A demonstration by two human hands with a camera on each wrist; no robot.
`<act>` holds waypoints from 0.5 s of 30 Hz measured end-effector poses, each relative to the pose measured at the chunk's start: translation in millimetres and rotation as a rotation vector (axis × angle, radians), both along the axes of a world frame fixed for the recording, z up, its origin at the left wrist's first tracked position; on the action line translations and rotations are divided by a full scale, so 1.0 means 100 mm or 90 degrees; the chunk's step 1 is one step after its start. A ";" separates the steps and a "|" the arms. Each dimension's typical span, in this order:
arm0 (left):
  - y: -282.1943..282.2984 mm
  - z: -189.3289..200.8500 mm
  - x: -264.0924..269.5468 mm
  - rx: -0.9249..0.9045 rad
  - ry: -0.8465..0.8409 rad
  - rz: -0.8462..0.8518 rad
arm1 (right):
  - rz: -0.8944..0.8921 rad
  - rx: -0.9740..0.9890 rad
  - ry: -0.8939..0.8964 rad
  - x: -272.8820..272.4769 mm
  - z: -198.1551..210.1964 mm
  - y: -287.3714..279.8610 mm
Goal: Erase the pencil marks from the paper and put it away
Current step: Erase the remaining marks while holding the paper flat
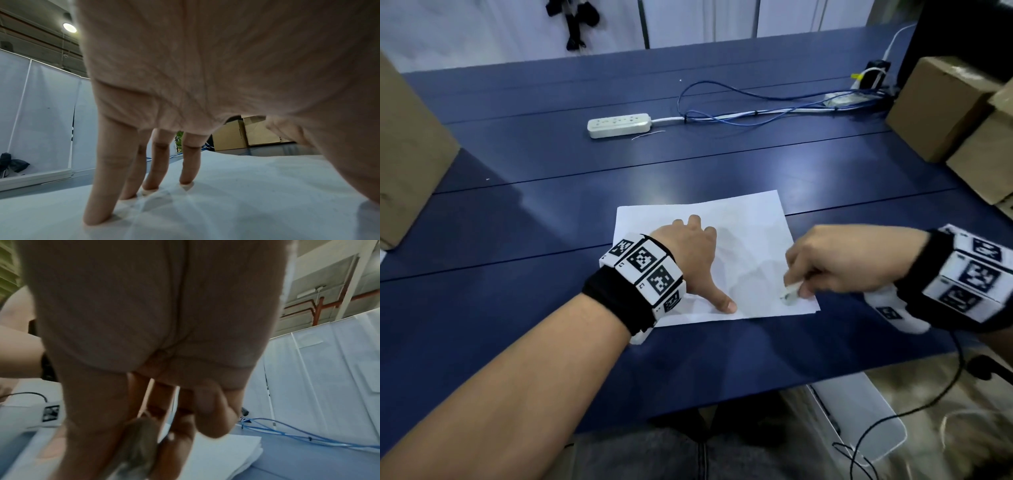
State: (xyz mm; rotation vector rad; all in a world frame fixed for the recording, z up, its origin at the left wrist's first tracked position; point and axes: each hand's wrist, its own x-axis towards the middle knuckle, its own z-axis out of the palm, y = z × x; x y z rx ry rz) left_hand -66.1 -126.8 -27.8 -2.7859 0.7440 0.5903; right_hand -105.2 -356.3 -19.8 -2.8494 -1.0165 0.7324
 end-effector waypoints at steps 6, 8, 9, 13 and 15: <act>0.01 0.00 -0.01 0.004 0.000 0.003 | -0.124 -0.037 -0.162 0.32 -0.07 -0.08; 0.01 -0.01 0.00 0.001 0.000 0.000 | -0.039 -0.002 -0.139 0.10 -0.07 -0.07; 0.01 -0.02 0.00 -0.002 -0.001 -0.002 | 0.009 0.010 -0.103 -0.02 -0.06 -0.07; 0.01 -0.01 0.00 -0.002 0.000 -0.001 | -0.040 -0.009 -0.071 0.04 -0.03 -0.04; 0.00 0.00 0.00 0.002 0.001 0.000 | -0.135 -0.035 -0.119 0.29 -0.04 -0.02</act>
